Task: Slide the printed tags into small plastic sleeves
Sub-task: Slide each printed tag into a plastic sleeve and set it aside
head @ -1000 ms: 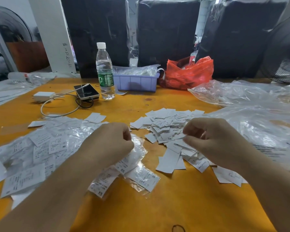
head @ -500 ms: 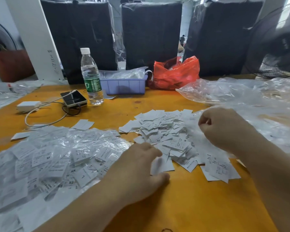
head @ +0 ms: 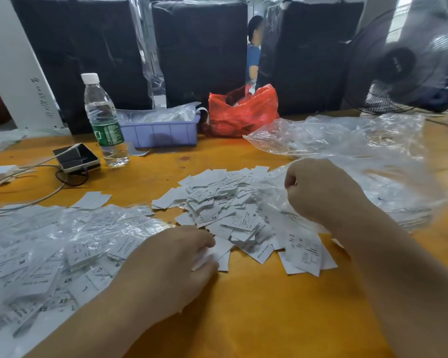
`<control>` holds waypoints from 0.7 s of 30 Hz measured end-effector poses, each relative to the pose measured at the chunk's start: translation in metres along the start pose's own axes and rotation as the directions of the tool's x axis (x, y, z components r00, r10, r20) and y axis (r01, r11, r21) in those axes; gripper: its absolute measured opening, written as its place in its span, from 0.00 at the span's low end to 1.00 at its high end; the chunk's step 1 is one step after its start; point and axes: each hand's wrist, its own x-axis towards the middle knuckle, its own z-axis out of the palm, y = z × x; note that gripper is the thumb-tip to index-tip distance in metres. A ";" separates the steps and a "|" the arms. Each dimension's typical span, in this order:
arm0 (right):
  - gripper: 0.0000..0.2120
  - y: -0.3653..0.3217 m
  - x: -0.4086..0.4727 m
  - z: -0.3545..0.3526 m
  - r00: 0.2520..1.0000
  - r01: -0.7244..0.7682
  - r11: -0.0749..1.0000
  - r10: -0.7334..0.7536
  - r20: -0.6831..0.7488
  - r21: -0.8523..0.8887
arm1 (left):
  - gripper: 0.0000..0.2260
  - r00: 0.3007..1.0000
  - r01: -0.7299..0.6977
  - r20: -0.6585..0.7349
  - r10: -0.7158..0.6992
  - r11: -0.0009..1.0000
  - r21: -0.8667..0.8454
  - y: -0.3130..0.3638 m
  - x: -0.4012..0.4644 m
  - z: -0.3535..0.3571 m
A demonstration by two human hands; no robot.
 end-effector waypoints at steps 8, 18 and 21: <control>0.07 0.009 0.002 0.009 0.954 -0.104 0.990 0.126 0.273 -0.096 | 0.12 0.999 0.027 -0.021 -0.027 0.999 0.018 0.001 0.000 0.004; 0.13 0.012 0.007 0.013 0.980 -0.109 0.994 0.104 0.167 0.020 | 0.16 0.999 0.046 0.016 -0.047 0.998 0.047 -0.004 0.002 0.009; 0.12 0.016 0.010 0.016 0.984 -0.115 0.993 0.110 0.139 0.027 | 0.15 0.997 0.060 0.037 -0.064 0.995 0.082 -0.005 0.004 0.011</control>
